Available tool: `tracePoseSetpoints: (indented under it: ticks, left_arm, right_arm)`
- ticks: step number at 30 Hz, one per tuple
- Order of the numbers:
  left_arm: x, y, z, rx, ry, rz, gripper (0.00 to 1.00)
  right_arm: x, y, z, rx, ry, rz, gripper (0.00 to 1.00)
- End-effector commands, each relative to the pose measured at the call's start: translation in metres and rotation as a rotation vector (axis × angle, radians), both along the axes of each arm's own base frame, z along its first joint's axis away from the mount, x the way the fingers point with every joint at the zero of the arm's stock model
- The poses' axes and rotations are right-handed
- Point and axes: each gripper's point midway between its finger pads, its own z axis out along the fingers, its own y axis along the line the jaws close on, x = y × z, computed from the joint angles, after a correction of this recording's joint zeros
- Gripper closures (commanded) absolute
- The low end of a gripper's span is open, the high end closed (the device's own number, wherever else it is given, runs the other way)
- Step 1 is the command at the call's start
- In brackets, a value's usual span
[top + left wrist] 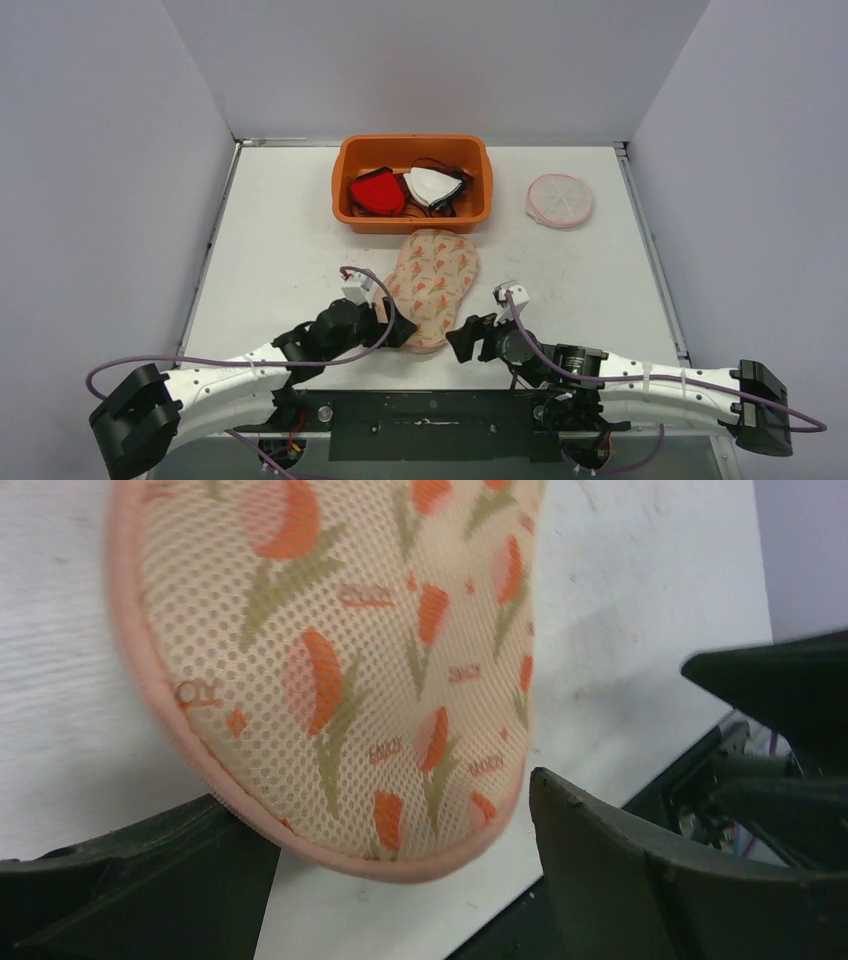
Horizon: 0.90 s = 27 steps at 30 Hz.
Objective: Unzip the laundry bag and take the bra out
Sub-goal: Adjust the laundry bag at the center of the board.
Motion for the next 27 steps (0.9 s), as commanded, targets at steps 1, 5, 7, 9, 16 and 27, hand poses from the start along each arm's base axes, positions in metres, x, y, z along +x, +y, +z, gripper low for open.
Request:
tracePoseSetpoints:
  ticks: [1, 5, 7, 9, 16, 27]
  left_arm:
    - [-0.015, -0.050, 0.045, -0.124, -0.114, -0.105, 0.14]
    - [-0.031, -0.082, 0.053, -0.106, -0.138, -0.204, 0.14]
    - [-0.038, -0.095, 0.057, -0.093, -0.151, -0.250, 0.14]
    - [-0.044, -0.107, 0.065, -0.085, -0.172, -0.288, 0.14]
    - [-0.040, -0.072, 0.085, -0.014, -0.181, -0.166, 0.08]
    - [-0.025, 0.061, 0.086, -0.065, -0.124, 0.315, 0.02]
  right_arm:
    - [0.010, -0.001, 0.026, 0.053, -0.049, -0.042, 0.17]
    - [0.017, -0.009, 0.042, 0.069, -0.082, -0.093, 0.17]
    - [0.019, -0.013, 0.048, 0.065, -0.101, -0.103, 0.16]
    - [0.020, -0.015, 0.053, 0.044, -0.114, -0.102, 0.16]
    - [0.020, -0.012, 0.062, -0.065, -0.138, -0.044, 0.16]
    - [0.016, 0.037, 0.063, -0.251, -0.192, 0.132, 0.20]
